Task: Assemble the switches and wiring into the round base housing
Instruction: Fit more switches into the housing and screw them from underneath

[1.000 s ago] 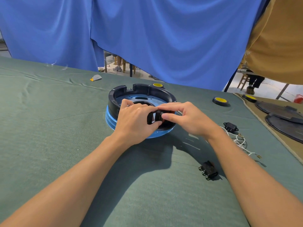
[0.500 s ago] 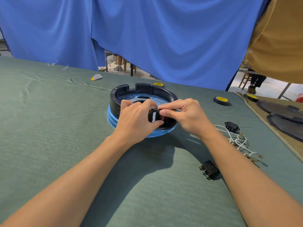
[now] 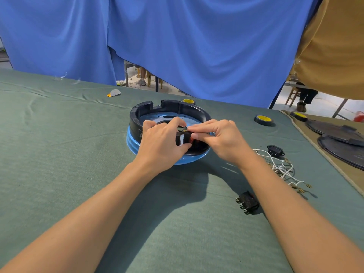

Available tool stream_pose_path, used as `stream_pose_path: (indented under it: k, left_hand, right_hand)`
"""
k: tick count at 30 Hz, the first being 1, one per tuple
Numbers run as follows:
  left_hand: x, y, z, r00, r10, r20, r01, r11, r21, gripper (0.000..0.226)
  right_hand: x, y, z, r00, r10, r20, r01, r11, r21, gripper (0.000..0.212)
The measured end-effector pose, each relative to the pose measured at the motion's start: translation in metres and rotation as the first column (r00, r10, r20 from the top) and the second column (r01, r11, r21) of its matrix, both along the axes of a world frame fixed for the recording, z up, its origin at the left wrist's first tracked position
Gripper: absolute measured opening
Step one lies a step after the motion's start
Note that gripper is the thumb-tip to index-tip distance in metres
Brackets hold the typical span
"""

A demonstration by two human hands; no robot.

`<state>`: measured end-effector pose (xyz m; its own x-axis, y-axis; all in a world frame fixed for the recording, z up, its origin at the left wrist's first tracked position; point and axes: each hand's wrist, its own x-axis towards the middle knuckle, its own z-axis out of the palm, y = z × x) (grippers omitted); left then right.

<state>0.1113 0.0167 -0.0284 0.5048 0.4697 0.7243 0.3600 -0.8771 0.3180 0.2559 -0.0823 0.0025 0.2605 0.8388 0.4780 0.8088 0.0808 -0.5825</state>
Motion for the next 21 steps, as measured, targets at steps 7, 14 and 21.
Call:
stream_pose_path:
  k: [7,14,21]
  left_hand:
    - [-0.003,-0.004,-0.005,1.0,0.007,0.01,-0.008,0.999,0.052,0.034]
    - [0.0,-0.012,-0.005,0.999,0.045,0.003,-0.045,0.997,0.055,0.031]
    - [0.001,-0.02,-0.005,0.997,0.065,-0.034,-0.062,0.994,0.096,0.031]
  right_hand:
    - [-0.004,-0.004,0.001,1.0,-0.008,-0.005,0.008,1.0,-0.004,0.021]
    - [0.02,-0.059,0.008,0.975,-0.166,0.148,0.19,0.967,-0.171,0.005]
    - [0.021,-0.107,0.018,0.994,0.034,-0.103,-0.091,0.778,-0.622,0.02]
